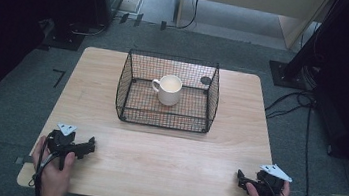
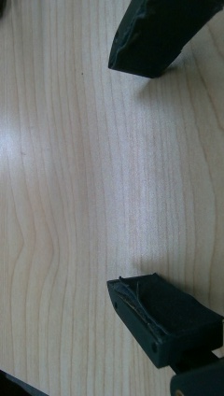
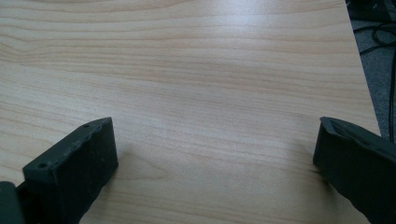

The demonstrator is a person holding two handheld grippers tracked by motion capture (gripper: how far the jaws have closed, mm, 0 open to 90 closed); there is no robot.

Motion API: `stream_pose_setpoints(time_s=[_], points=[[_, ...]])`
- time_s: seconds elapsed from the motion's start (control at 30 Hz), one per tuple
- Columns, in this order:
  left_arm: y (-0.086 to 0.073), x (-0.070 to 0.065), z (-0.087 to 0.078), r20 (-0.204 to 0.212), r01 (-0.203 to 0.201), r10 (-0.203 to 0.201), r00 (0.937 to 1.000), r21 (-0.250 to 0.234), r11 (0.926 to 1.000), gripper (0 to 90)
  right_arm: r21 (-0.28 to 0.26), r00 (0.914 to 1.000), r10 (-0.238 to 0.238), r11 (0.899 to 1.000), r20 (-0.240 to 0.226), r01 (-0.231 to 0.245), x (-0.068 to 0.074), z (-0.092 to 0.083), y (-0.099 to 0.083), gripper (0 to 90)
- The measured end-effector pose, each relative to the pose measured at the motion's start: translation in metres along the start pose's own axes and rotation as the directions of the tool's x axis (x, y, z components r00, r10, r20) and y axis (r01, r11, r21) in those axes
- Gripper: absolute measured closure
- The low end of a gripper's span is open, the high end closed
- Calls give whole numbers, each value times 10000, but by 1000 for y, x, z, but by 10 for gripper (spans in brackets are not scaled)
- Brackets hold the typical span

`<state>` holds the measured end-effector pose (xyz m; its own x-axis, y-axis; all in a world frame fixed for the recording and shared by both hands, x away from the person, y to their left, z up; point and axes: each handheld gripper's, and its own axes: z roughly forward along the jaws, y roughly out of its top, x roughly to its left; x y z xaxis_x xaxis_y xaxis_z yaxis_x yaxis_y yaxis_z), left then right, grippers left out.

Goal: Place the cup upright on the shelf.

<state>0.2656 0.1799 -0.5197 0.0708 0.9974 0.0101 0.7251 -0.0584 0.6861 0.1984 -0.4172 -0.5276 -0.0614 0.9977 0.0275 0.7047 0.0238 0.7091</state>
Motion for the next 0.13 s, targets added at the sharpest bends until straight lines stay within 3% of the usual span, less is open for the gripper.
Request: stream_pose_setpoints(time_s=[0.13], points=[[0, 0, 0, -3, -2, 2, 10000, 0, 10000, 0, 0, 10000, -1, 10000, -1, 1, 0, 0, 0, 0]])
